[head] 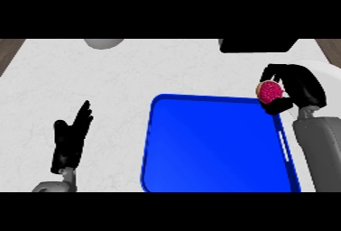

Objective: Pick the cupcake from the tray and place it in the plate

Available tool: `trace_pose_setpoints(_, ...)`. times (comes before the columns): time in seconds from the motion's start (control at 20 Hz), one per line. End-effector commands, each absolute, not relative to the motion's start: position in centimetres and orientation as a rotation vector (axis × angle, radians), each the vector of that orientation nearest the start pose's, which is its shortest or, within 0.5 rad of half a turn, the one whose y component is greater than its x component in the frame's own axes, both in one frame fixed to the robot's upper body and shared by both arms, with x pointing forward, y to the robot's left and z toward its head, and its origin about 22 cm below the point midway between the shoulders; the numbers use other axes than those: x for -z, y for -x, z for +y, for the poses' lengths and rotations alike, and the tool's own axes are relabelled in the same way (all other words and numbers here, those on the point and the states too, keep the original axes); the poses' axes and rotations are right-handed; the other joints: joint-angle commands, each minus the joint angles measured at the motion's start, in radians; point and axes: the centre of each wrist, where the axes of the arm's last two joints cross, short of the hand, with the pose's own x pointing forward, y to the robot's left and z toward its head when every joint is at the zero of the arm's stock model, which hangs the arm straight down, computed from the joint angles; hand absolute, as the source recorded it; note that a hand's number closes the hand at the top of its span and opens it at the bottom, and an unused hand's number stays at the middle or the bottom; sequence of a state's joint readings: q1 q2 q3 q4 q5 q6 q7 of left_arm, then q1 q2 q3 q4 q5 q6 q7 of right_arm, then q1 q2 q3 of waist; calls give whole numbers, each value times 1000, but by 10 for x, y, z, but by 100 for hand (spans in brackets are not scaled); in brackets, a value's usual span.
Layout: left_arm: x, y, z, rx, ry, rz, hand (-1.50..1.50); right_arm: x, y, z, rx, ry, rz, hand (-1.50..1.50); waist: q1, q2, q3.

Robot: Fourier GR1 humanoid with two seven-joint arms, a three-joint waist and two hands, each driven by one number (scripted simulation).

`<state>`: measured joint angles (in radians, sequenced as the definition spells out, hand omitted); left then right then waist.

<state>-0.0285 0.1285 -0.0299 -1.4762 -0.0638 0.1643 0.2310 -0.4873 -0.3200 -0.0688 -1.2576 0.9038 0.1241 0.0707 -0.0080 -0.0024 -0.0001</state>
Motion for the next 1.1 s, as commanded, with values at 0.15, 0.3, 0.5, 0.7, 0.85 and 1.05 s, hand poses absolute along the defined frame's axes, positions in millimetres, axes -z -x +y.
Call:
trace_pose_setpoints(0.15,14,-245,233,30,-261,-1274,0,-150,-335,-307,-619,1264,-1511,150,-9,-4,0)
trace_pose_setpoints(0.3,18,-251,249,23,-236,-1287,0,-153,-341,-309,-526,1281,-1456,150,7,2,0)
trace_pose_setpoints(0.5,11,-245,241,25,-232,-1281,0,-158,-344,-346,-440,1284,-1385,150,13,3,0)
trace_pose_setpoints(0.7,15,-246,248,33,-253,-1293,0,-152,-351,-388,-419,1298,-1340,150,16,5,0)
trace_pose_setpoints(0.85,6,-253,247,34,-251,-1284,0,-130,-360,-395,-411,1320,-1302,150,21,6,1)
trace_pose_setpoints(1.05,17,-253,244,56,-226,-1290,0,-124,-364,-420,-427,1302,-1250,150,20,7,1)
